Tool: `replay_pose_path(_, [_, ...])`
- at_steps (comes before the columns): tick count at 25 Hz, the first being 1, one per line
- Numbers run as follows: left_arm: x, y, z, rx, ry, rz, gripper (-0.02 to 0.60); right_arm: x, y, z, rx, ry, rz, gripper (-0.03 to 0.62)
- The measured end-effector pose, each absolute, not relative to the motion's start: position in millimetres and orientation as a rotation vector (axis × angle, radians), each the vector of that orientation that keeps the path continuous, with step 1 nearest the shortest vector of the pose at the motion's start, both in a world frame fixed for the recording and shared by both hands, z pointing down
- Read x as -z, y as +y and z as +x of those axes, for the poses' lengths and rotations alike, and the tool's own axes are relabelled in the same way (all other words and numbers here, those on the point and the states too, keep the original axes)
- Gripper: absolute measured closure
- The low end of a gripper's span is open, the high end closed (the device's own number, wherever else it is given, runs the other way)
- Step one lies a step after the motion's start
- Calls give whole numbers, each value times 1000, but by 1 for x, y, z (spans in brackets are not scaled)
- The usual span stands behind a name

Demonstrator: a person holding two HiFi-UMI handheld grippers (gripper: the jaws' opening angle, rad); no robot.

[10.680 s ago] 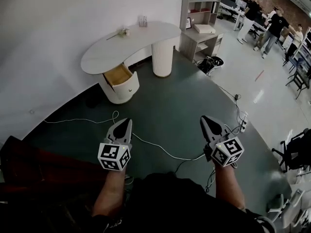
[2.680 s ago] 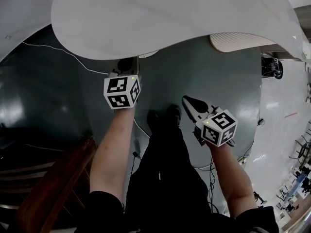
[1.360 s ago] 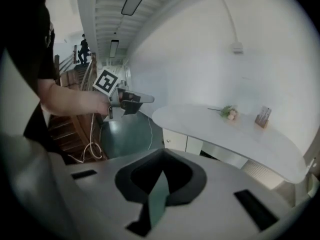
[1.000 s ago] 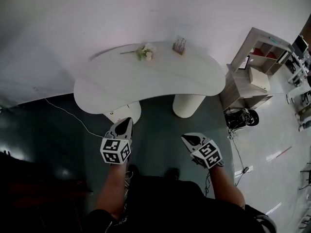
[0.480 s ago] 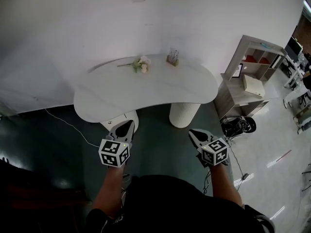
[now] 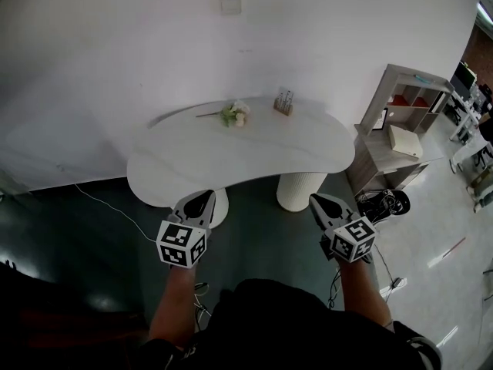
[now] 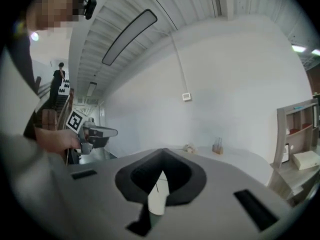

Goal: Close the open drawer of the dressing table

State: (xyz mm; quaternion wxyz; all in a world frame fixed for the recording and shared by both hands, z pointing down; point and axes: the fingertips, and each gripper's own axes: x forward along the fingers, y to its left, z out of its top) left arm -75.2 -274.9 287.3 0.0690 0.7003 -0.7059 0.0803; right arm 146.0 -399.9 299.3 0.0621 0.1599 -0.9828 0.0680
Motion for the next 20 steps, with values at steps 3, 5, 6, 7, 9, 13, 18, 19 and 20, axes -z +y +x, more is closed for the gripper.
replay_pose_path(3, [-282,-271,-85,-225,-2138,2105,574,-286,-388,126,-160,-2994,443,591])
replay_pose_path(5, [-284,-271,-86,-206,-2130,2107,574,-288,-383,118,-127,-2977,436,591])
replay_pose_path(6, [-285,-271,-86,-194,-2123,2109,574,-290,-382,116,-123,-2971,433,591])
replay_pose_path(7, [-287,-271,-85,-181,-2116,2108,574,-292,-381,115,-125,-2966,432,591])
replay_pose_path(9, [-290,-269,-85,-159,-2103,2098,574,-295,-380,117,-138,-2960,436,591])
replay_pose_path(13, [-299,-268,-86,-131,-2097,2062,574,-301,-382,127,-157,-2950,448,591])
replay_pose_path(18, [-300,-275,-76,-119,-2087,2067,574,-305,-387,144,-165,-2944,481,591])
replay_pose_path(19, [-299,-277,-72,-121,-2083,2074,574,-305,-387,146,-162,-2945,484,591])
replay_pose_path(20, [-298,-279,-68,-124,-2079,2083,574,-304,-387,148,-158,-2947,485,591])
